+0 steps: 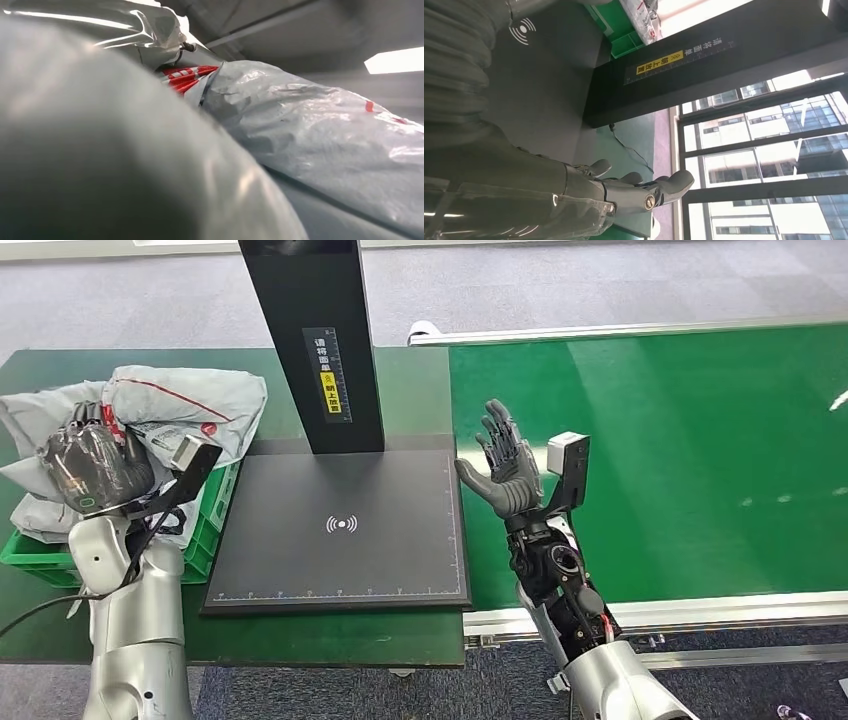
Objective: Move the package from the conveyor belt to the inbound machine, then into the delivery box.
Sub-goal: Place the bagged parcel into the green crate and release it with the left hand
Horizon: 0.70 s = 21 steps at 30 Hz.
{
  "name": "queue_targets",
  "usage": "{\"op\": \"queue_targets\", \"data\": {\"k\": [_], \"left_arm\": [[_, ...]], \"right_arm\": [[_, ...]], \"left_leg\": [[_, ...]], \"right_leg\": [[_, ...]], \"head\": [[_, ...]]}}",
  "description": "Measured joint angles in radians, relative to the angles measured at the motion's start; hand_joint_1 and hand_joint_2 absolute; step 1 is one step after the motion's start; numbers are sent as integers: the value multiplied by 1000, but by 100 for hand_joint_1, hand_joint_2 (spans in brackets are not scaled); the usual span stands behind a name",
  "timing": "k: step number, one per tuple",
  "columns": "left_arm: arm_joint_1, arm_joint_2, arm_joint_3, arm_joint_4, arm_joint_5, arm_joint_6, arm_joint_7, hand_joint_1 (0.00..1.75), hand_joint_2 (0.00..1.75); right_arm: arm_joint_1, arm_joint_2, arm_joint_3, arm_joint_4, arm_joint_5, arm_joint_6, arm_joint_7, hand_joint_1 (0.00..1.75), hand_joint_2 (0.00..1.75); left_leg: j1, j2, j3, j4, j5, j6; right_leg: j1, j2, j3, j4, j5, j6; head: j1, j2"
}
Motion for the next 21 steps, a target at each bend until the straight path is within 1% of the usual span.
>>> {"op": "queue_targets", "data": {"k": [3,5,6,7,9,10,11,13,14,15,16,17,19,21], "left_arm": [[-15,49,4,90,-16,0,152,175,175],[-24,83,3,150,-20,0,230,175,175],[-30,98,1,182,-19,0,255,165,175],[-36,111,-3,217,-16,0,272,149,175],[-50,130,-15,282,-5,0,281,64,175],[-59,136,-24,313,0,0,282,30,175],[-68,141,-33,341,4,0,284,2,175],[-80,145,-51,374,21,0,281,0,175],[-81,144,-58,375,37,0,267,0,175],[-78,142,-62,364,60,1,235,0,175],[-74,137,-63,344,87,1,184,0,175],[-69,128,-60,317,118,2,116,0,175],[-63,101,-38,260,187,2,-55,0,175],[-67,65,8,216,251,2,-228,0,175]], "right_arm": [[-1,0,7,1,8,8,3,0,175],[-2,0,10,1,12,13,6,0,175],[-2,0,10,1,13,15,7,0,175],[-2,0,10,1,15,16,8,0,175],[-2,1,10,1,18,17,11,0,175],[-2,1,10,0,20,17,13,0,175],[-2,1,10,0,22,17,15,0,175],[-2,1,10,0,27,18,19,0,175],[-2,1,10,0,28,18,20,0,175],[-1,1,10,0,29,18,20,0,175],[-1,1,10,0,30,18,21,0,175],[0,1,10,0,31,18,21,0,175],[0,1,10,0,31,19,20,0,175],[0,1,10,0,31,19,20,0,175]], "left_leg": [[0,0,0,0,0,0],[0,0,0,0,0,0],[0,0,0,0,0,0],[0,0,0,0,0,0],[0,0,0,0,0,0],[0,0,0,0,0,0],[0,0,-1,0,0,0],[0,0,0,0,0,0],[0,0,0,0,0,0],[0,0,0,0,0,0],[0,0,-1,0,0,0],[0,-1,-1,1,0,0],[0,-1,-1,1,0,0],[0,-1,-1,1,0,0]], "right_leg": [[0,0,-1,0,0,0],[0,0,-1,0,0,0],[0,0,-1,0,0,0],[0,0,-1,0,0,0],[0,0,-1,0,0,0],[0,0,-1,0,0,0],[0,0,-1,0,0,0],[0,0,0,0,0,0],[0,0,0,0,0,0],[0,0,0,0,0,0],[0,0,-1,0,0,0],[0,0,-1,0,0,0],[0,-1,-1,0,0,0],[0,-1,-1,-1,0,0]], "head": [[0,0],[0,0],[0,0],[0,0],[0,0],[0,0],[0,0],[0,0],[0,0],[0,0],[0,0],[0,0],[0,0],[0,0]]}}
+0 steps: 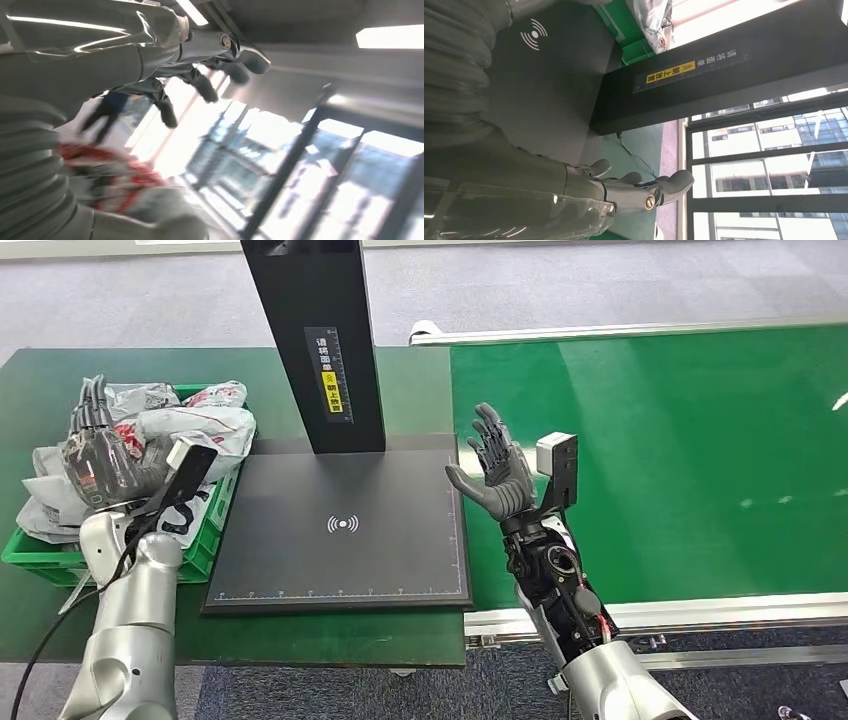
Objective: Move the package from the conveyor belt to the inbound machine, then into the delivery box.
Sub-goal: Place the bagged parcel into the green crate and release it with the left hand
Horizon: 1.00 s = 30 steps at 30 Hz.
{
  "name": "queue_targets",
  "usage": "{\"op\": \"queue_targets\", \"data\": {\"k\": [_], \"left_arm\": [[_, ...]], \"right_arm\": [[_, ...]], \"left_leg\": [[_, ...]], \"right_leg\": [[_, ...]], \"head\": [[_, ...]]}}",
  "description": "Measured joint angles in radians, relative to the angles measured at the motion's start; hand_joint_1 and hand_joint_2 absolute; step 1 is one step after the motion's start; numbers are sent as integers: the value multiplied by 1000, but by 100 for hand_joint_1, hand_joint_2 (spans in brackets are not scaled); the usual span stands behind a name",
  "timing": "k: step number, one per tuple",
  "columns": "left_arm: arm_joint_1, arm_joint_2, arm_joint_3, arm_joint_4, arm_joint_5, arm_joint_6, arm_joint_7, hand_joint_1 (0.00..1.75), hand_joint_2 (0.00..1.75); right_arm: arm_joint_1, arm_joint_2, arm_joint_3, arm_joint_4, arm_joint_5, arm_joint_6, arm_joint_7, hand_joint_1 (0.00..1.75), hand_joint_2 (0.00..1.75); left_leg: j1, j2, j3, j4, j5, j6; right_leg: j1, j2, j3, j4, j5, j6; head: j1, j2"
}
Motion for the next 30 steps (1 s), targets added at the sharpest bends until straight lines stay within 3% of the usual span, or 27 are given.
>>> {"op": "queue_targets", "data": {"k": [2,4,13,17,20,23,26,30], "left_arm": [[-6,-42,54,-28,47,0,-130,0,175],[-10,-77,97,-52,68,0,-187,0,175],[-11,-146,173,-122,82,0,-202,0,175],[-1,-149,149,-125,321,-2,-202,0,175],[25,-131,28,-111,740,-80,-167,0,175],[71,-96,-172,-104,1091,-331,-44,0,175],[110,-67,-339,-105,1273,-534,40,0,175],[147,-39,-486,-104,1370,-650,93,0,175]], "right_arm": [[0,0,0,0,0,1,-1,0,175],[0,0,0,0,0,1,-2,0,175],[0,0,0,0,0,2,-3,0,175],[-2,0,0,2,0,2,-11,0,175],[-2,-2,0,3,-3,0,-18,0,175],[-4,-7,-1,4,-10,-8,-3,0,175],[-11,-9,-1,15,-9,-26,21,0,175],[-26,-5,-1,37,12,-60,37,0,175]], "left_leg": [[0,1,0,0,0,0],[0,1,0,0,0,0],[0,1,0,0,0,0],[0,1,0,0,0,0],[0,0,1,0,0,0],[0,-2,0,0,0,0],[0,0,0,0,0,0],[0,0,0,0,0,0]], "right_leg": [[0,0,0,0,0,0],[0,0,0,0,0,0],[0,0,0,0,0,0],[0,0,0,0,0,0],[0,0,0,0,0,0],[0,-2,1,0,0,0],[0,-1,1,0,0,0],[-1,-1,0,0,0,0]], "head": [[0,0],[0,0],[0,0],[0,0],[0,0],[0,0],[0,0],[0,0]]}}
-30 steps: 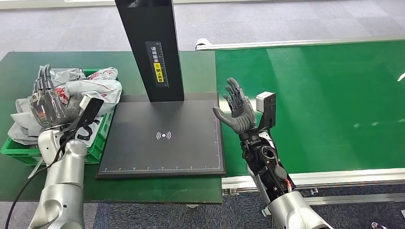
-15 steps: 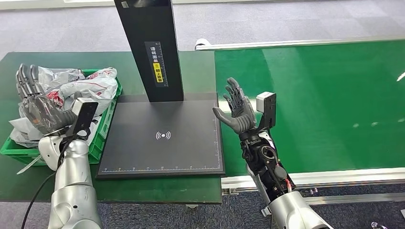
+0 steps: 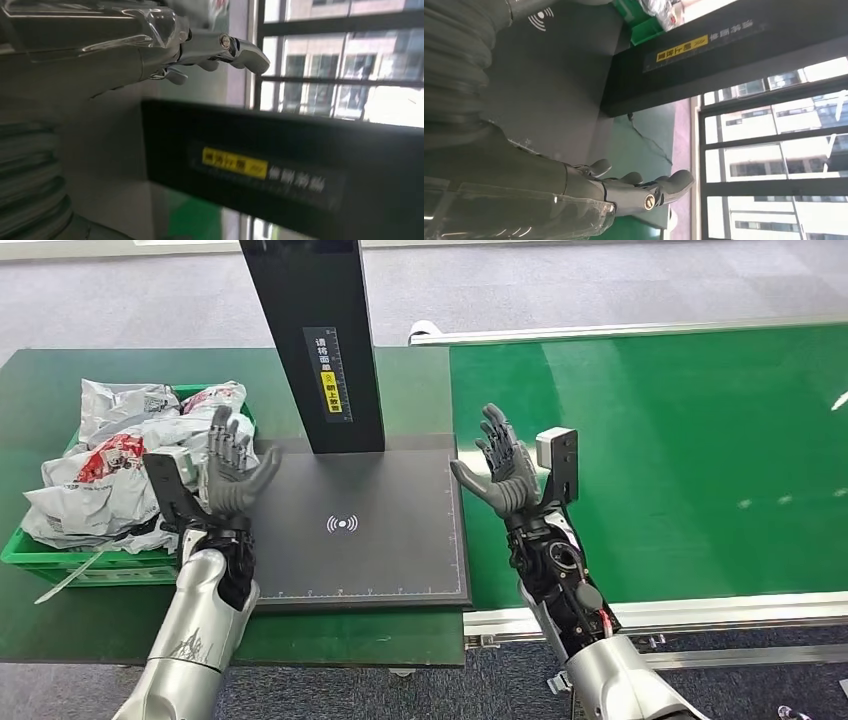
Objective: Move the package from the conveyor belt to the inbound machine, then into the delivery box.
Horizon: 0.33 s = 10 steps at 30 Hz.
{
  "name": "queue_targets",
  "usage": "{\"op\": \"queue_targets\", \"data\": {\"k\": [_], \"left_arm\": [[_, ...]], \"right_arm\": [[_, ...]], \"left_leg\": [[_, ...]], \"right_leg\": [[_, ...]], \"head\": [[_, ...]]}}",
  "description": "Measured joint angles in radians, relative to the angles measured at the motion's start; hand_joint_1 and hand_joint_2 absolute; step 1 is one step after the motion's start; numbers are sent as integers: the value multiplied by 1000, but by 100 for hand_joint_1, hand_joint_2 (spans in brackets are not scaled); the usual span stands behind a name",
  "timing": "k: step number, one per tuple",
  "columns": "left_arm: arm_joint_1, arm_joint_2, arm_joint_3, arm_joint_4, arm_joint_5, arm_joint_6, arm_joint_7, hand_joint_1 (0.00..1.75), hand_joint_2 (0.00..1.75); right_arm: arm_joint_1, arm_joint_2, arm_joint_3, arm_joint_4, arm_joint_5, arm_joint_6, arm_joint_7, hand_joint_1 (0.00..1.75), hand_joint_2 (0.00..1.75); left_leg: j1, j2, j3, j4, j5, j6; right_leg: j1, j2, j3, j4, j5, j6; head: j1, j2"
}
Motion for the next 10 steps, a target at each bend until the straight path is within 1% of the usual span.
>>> {"op": "queue_targets", "data": {"k": [5,7,10], "left_arm": [[20,20,-119,17,1,-26,28,0,175],[23,25,-150,26,0,-25,31,0,175],[25,31,-177,37,-14,3,30,0,175]], "right_arm": [[-17,15,0,31,7,-30,45,0,175],[-21,21,1,44,0,-31,60,0,175],[-24,28,2,60,-5,-30,70,0,175]], "left_leg": [[0,0,0,0,0,0],[0,0,0,0,0,0],[0,0,0,0,0,0]], "right_leg": [[0,0,0,0,0,0],[0,0,0,0,0,0],[0,0,0,0,0,0]], "head": [[0,0],[0,0],[0,0]]}}
